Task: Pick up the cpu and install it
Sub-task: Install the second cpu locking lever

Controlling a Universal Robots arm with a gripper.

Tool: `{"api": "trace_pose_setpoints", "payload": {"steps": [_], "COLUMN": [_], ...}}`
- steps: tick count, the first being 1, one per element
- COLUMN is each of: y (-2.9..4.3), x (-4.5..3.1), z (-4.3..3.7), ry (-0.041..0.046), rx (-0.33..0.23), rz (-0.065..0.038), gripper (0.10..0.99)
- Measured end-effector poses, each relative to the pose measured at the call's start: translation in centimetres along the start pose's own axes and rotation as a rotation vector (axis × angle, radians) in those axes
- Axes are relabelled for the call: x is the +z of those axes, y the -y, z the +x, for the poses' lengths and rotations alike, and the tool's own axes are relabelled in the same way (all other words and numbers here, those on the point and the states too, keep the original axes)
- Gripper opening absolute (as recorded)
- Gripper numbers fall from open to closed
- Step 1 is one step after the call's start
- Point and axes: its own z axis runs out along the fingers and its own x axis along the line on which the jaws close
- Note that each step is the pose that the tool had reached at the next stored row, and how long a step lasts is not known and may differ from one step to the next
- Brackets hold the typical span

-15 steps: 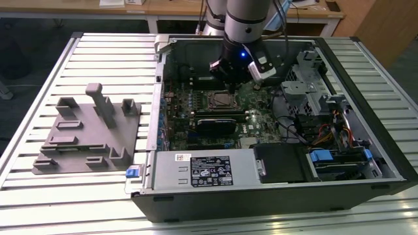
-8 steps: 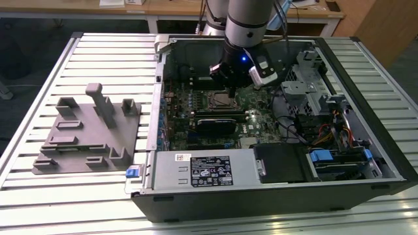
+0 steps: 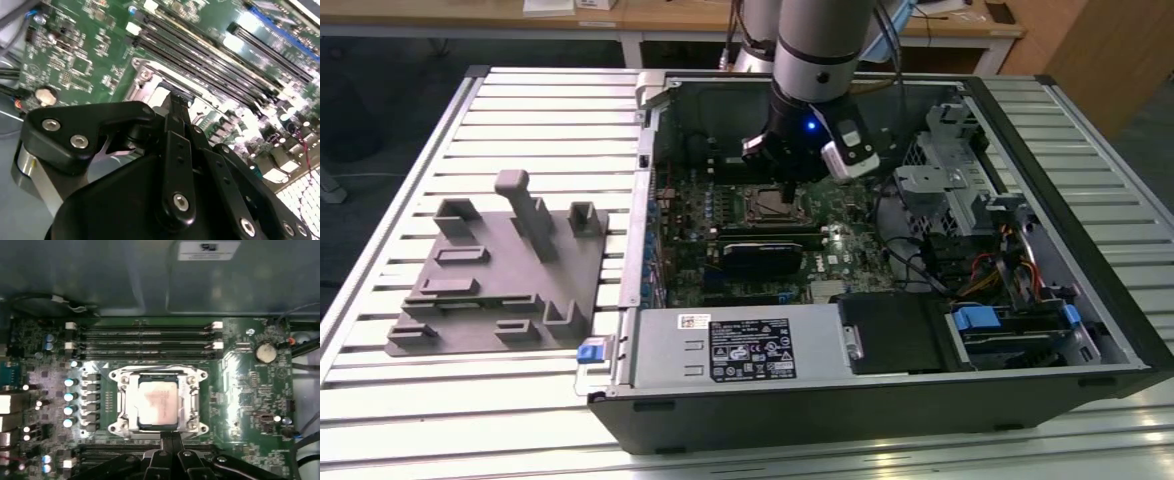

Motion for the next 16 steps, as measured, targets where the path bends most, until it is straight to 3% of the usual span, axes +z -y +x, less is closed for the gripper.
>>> {"api": "trace_pose_setpoints", "payload": {"steps": [6,13,16], "y": [1.2,1.39,1.44], "x": [-0.05,0.0,0.27], "z": [0.35,2.29,2.67], "ry": [-0.0001,-0.0001,-0.0002], "rx": [0.0,0.0,0.0], "rz": [-0.002,-0.003,-0.004], "gripper": [0.106,0.106,0.106]}}
